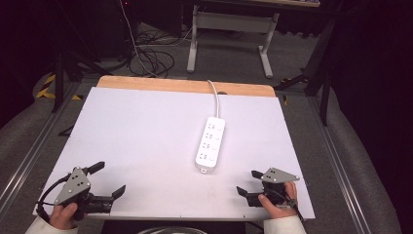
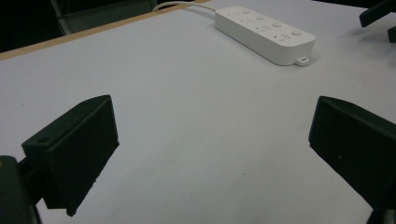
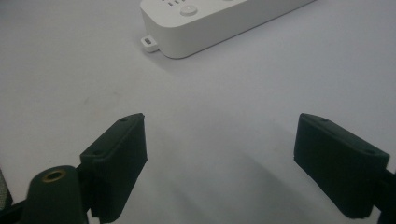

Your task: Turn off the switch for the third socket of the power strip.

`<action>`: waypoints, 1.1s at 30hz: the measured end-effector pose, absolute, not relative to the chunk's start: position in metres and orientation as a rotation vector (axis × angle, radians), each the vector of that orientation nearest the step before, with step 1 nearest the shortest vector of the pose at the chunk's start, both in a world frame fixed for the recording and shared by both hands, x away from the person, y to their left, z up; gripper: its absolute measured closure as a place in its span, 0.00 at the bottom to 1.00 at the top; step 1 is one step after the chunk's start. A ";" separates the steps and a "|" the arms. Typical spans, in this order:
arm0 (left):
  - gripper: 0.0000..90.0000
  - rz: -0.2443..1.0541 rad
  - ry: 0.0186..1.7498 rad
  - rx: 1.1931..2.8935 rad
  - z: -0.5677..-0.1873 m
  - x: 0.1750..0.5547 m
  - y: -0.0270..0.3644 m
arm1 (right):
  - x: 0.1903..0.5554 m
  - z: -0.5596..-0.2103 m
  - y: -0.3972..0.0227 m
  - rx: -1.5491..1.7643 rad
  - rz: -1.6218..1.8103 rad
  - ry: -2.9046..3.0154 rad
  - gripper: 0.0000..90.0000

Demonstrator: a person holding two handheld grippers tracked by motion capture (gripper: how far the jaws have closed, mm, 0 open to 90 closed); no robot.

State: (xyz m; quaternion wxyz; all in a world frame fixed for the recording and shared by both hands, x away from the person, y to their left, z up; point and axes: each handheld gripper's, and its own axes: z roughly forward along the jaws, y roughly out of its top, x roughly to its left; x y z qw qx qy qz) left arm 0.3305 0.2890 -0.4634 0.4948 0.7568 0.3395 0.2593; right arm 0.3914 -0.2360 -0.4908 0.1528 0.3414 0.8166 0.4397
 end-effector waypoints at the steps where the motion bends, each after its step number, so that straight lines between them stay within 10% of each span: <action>1: 0.02 0.630 0.826 1.833 -0.464 0.331 0.289 | 0.391 -0.494 -0.235 0.984 1.254 2.343 0.20; 33: 0.02 0.646 0.837 1.810 -0.463 0.334 0.288 | 0.390 -0.487 -0.235 0.899 1.279 2.272 0.20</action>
